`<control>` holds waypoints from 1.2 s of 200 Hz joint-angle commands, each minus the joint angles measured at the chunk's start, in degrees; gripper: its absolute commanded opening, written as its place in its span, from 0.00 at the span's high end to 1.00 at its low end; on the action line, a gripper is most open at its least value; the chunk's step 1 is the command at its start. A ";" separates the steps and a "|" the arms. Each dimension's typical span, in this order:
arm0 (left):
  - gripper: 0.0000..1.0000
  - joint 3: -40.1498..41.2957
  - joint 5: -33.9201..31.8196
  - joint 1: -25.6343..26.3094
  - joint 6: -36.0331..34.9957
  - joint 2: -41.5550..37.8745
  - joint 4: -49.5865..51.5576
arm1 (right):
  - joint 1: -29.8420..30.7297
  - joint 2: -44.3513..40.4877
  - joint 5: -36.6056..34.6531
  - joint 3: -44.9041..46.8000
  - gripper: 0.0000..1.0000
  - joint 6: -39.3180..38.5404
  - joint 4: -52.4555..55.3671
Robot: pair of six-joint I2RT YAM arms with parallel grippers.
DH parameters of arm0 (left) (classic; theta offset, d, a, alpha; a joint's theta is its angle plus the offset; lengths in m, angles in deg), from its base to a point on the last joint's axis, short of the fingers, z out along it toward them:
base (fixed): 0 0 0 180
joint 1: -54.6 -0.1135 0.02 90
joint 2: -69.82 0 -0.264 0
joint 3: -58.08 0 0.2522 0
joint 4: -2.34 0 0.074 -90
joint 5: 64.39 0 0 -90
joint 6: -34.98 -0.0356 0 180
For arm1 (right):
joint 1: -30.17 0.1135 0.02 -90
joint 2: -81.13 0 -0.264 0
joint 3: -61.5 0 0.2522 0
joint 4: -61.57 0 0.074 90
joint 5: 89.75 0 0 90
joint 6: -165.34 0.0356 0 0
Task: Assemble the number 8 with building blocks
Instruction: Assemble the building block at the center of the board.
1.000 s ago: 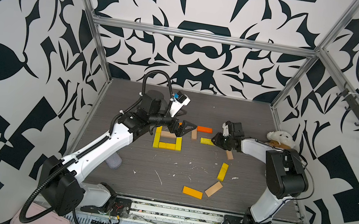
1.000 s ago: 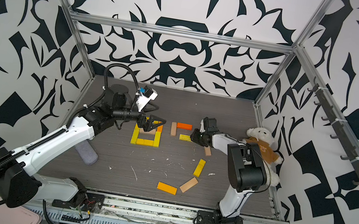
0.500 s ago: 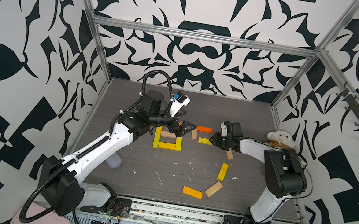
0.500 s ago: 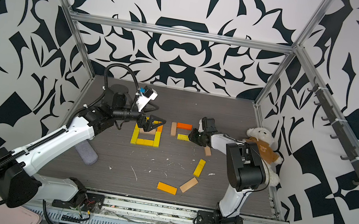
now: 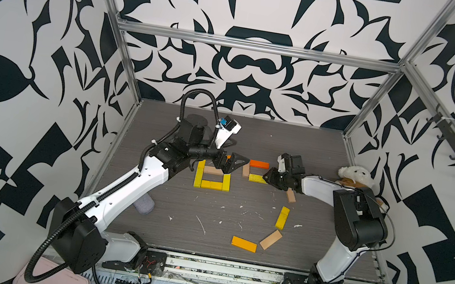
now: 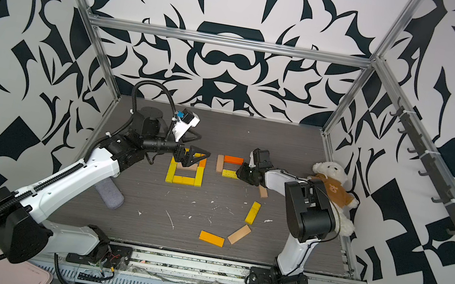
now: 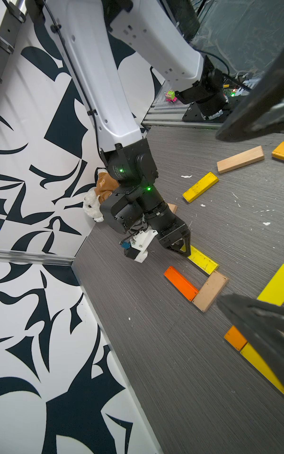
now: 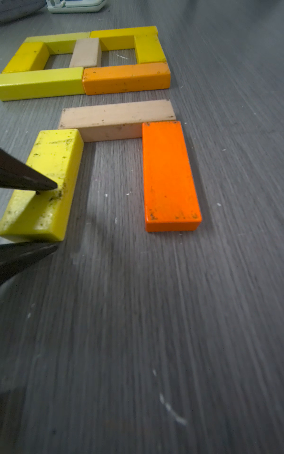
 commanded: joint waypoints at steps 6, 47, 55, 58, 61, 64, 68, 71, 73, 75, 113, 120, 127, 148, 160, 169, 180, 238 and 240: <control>0.01 -1.57 -0.01 0.17 -0.36 -0.91 0.35 | 0.59 0.73 -0.41 -0.87 0.62 0.77 -0.43; 0.01 -1.54 -0.01 0.25 -0.35 -0.88 0.30 | 0.82 0.91 -0.50 -1.07 0.62 0.81 -0.30; 0.01 -1.54 0.04 0.20 -0.36 -0.87 0.32 | 0.85 0.93 -0.50 -1.02 0.62 0.81 -0.33; 0.01 -1.53 0.04 0.24 -0.40 -0.87 0.36 | 0.85 0.94 -0.50 -1.02 0.62 0.80 -0.28; 0.01 -1.57 0.10 0.20 -0.36 -0.89 0.33 | 0.85 0.91 -0.50 -1.07 0.62 0.79 -0.32; 0.01 -1.54 0.06 0.24 -0.36 -0.91 0.35 | 0.85 0.91 -0.50 -1.11 0.62 0.79 -0.33; 0.01 -1.53 0.07 0.18 -0.38 -0.88 0.38 | 0.97 0.95 -0.48 -1.11 0.62 0.85 -0.33; 0.01 -1.53 0.11 0.21 -0.41 -0.86 0.39 | 1.01 0.91 -0.50 -1.11 0.62 0.85 -0.27; 0.01 -1.53 0.08 0.19 -0.37 -0.86 0.39 | 1.00 0.91 -0.50 -1.16 0.62 0.81 -0.30; 0.01 -1.55 0.12 0.21 -0.36 -0.87 0.39 | 1.00 0.98 -0.50 -1.19 0.62 0.80 -0.33; 0.01 -1.54 0.04 0.24 -0.37 -0.87 0.37 | 1.18 1.19 -0.75 -1.46 0.62 0.79 -0.17; 0.01 -1.53 0.11 0.23 -0.35 -0.91 0.39 | 1.13 1.09 -0.97 -1.50 0.62 0.79 0.03; 0.01 -1.53 0.05 0.24 -0.37 -0.90 0.39 | 1.09 0.88 -1.47 -1.55 0.62 0.80 0.28; 0.01 -1.54 0.10 0.22 -0.35 -0.79 0.39 | 1.08 -0.41 -2.84 -1.31 0.58 0.90 1.43; 0.01 -1.54 0.07 0.22 -0.36 -0.78 0.39 | 1.20 -1.39 -3.61 -1.29 0.56 0.48 2.16; 0.01 -1.53 0.09 0.27 -0.36 -0.86 0.39 | 1.14 -2.16 -4.04 -1.34 0.54 0.08 2.92; 0.01 -1.53 0.11 0.33 -0.35 -0.78 0.39 | 1.17 -3.10 -4.29 -1.22 0.53 -0.11 3.42; 0.01 0.78 -2.31 2.54 -0.73 -1.40 2.31 | 1.29 -13.45 -5.06 2.38 0.35 -4.51 6.86; 0.01 1.03 -2.72 2.82 -0.93 -1.39 2.43 | 1.29 -14.11 -5.11 2.62 0.34 -4.84 7.08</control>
